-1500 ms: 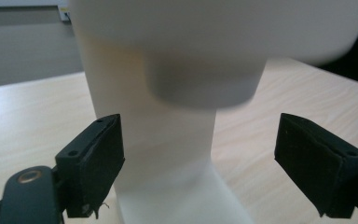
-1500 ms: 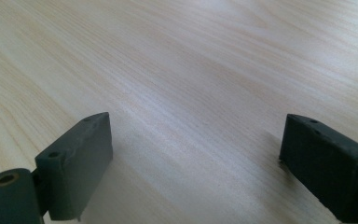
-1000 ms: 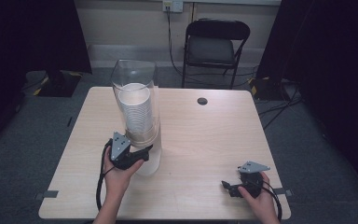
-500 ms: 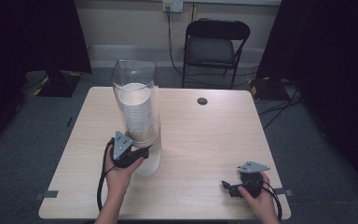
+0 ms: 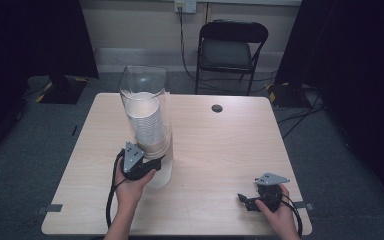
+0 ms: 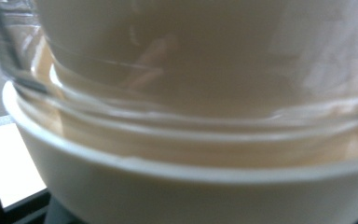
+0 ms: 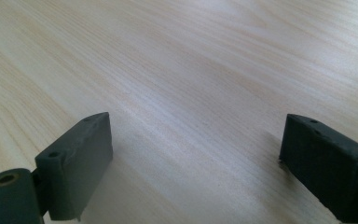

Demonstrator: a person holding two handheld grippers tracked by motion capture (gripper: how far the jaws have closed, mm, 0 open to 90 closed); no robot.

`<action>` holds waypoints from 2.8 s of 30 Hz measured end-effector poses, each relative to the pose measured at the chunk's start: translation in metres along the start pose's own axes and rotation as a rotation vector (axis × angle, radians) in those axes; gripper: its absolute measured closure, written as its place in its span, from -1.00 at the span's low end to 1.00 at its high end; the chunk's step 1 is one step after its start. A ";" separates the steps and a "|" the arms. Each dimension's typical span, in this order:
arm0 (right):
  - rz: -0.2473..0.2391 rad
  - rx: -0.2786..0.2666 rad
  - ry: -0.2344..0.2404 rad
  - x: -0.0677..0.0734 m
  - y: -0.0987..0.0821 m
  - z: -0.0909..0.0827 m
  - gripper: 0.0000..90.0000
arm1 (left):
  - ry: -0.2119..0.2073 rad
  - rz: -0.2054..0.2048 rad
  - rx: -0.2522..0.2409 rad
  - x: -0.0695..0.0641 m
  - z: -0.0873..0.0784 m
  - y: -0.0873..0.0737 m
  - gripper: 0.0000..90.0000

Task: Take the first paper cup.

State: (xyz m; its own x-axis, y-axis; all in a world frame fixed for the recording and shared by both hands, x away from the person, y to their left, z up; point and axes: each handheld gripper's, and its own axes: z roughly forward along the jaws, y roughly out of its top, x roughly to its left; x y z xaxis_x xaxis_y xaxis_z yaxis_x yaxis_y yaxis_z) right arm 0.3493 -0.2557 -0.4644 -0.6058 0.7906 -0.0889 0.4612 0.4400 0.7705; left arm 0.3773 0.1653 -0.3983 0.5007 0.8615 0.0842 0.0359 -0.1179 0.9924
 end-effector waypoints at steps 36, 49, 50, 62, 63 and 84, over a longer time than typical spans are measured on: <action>0.001 0.001 0.001 0.000 0.000 0.000 -0.81 | 0.013 0.006 0.020 -0.003 0.001 -0.001 -0.20; 0.002 0.003 0.003 0.000 0.000 0.000 -0.82 | 0.042 0.018 0.114 -0.005 0.004 -0.035 -0.20; 0.002 0.003 0.003 0.000 0.000 0.000 -0.82 | 0.036 0.026 0.105 -0.004 0.004 -0.036 -0.21; -0.003 0.001 0.005 -0.001 0.000 -0.001 -0.81 | 0.058 0.035 0.088 -0.004 -0.001 -0.038 -0.38; -0.004 0.001 0.005 -0.001 -0.001 -0.001 -0.81 | 0.056 0.041 0.090 -0.003 -0.002 -0.038 -0.45; -0.003 0.002 0.006 -0.001 -0.001 -0.001 -0.82 | 0.007 0.048 0.059 0.001 -0.009 -0.018 -0.29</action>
State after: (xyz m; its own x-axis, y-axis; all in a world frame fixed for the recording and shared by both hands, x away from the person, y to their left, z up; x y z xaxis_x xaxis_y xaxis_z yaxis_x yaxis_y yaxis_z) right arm 0.3489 -0.2568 -0.4643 -0.6106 0.7871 -0.0874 0.4608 0.4428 0.7692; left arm 0.3688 0.1725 -0.4154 0.4967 0.8578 0.1324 0.0629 -0.1877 0.9802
